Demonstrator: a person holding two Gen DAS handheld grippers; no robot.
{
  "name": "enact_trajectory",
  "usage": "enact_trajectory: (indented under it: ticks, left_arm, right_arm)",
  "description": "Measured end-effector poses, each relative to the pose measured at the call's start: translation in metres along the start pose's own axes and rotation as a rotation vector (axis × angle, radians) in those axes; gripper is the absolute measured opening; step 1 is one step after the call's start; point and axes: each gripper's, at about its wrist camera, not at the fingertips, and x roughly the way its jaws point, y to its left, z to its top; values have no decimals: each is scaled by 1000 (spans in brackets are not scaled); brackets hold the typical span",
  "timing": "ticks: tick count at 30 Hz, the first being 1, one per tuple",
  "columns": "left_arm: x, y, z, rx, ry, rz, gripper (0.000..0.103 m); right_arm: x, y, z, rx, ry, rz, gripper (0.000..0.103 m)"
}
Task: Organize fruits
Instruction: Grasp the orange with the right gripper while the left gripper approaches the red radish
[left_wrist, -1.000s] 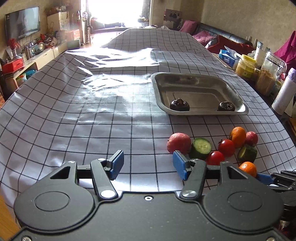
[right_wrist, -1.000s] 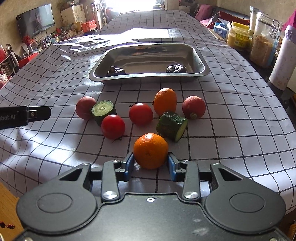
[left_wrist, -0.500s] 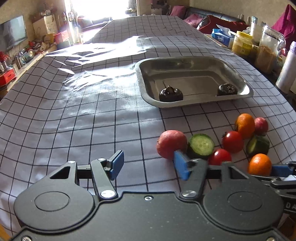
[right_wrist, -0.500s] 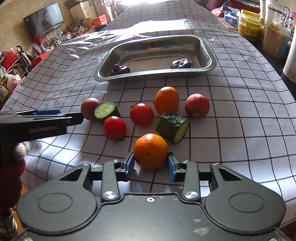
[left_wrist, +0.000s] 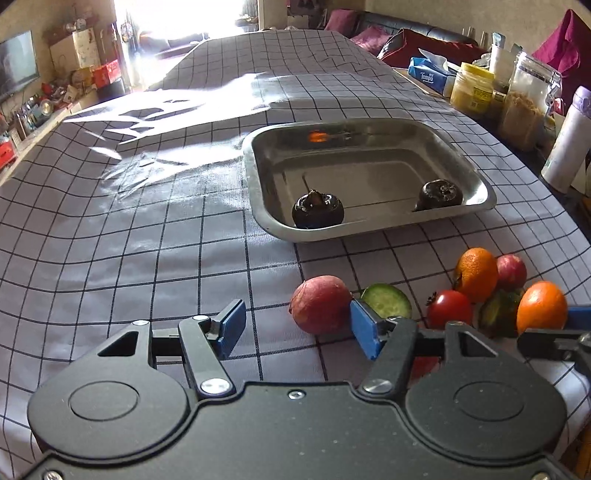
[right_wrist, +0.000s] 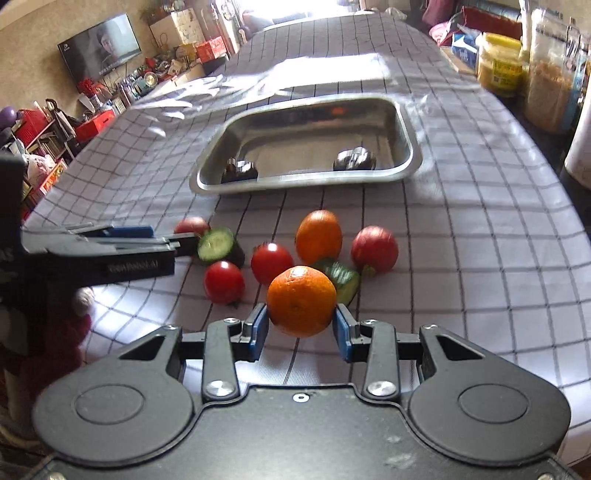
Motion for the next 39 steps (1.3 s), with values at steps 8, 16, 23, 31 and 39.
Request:
enact_trajectory:
  ticks: [8,16,23,31,39]
  left_arm:
    - [9,7,12,8,5,-47,70]
    - [16,27,15,18,98,-182,71]
    - [8,42,7,-8,197,-209,72]
    - [1,33,6,-38,153,-126,71]
    - [16,6,2,-49,126,-109,64]
  right_arm:
    - [5,-5,38,9,-45,-11,39]
    - [34,-13,69,65,-29,-5,39]
    - [46,-20,79,107,-35,-2,39]
    - [42,-24,77,118,-50,38,39]
    - [33,-23,64,69,-22,52,39]
